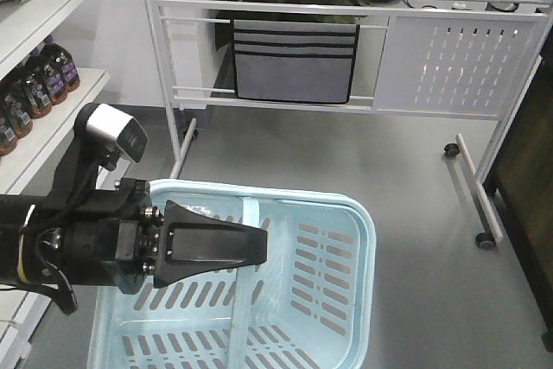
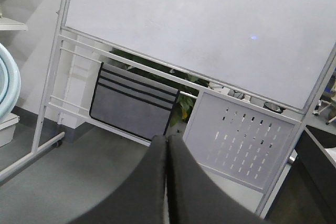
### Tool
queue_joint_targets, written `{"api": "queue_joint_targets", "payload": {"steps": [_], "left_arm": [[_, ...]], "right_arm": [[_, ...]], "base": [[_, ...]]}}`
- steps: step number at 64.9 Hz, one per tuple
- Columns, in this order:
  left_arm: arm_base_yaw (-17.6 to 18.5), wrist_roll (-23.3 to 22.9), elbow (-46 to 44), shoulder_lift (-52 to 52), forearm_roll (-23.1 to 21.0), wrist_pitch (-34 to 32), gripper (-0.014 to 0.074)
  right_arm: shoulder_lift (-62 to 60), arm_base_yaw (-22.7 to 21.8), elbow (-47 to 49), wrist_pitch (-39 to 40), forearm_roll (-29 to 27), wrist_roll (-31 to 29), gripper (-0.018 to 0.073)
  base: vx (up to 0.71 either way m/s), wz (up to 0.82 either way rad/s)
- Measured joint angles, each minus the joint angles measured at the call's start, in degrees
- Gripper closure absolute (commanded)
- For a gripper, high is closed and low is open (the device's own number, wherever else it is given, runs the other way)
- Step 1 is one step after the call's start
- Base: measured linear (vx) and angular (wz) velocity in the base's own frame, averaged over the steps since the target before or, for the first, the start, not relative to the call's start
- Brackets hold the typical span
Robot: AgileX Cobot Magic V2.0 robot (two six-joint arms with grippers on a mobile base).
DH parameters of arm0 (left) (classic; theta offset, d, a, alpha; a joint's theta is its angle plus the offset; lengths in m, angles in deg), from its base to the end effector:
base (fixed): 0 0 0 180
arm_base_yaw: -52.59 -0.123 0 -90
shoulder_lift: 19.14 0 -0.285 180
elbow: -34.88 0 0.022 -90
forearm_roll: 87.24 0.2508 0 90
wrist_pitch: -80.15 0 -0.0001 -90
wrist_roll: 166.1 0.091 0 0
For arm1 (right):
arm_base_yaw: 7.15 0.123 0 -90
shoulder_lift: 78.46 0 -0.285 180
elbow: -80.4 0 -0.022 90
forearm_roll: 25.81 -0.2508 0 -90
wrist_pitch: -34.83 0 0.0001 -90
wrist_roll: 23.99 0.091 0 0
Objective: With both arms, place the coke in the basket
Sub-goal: 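Hold the basket in the left gripper while the base turns away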
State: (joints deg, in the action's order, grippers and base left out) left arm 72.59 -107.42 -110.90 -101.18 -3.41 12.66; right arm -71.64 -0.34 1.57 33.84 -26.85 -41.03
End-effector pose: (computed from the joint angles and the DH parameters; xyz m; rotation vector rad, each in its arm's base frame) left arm 0.1880 -0.1573 0.3067 0.5179 1.9838 -1.8042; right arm 0.0559 0.0067 0.2030 -0.2995 1.4836 -0.1283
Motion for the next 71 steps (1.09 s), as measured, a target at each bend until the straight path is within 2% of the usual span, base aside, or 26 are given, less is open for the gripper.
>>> {"api": "queue_joint_targets", "payload": {"steps": [38, 71], "left_arm": [[0.0, 0.0, 0.0, 0.0, 0.0, 0.0, 0.0604], [0.0, 0.0, 0.0, 0.0, 0.0, 0.0, 0.0603]], "right_arm": [[0.0, 0.0, 0.0, 0.0, 0.0, 0.0, 0.0568], [0.0, 0.0, 0.0, 0.0, 0.0, 0.0, 0.0568]], "base": [[0.24, 0.01], [0.2, 0.27]]}}
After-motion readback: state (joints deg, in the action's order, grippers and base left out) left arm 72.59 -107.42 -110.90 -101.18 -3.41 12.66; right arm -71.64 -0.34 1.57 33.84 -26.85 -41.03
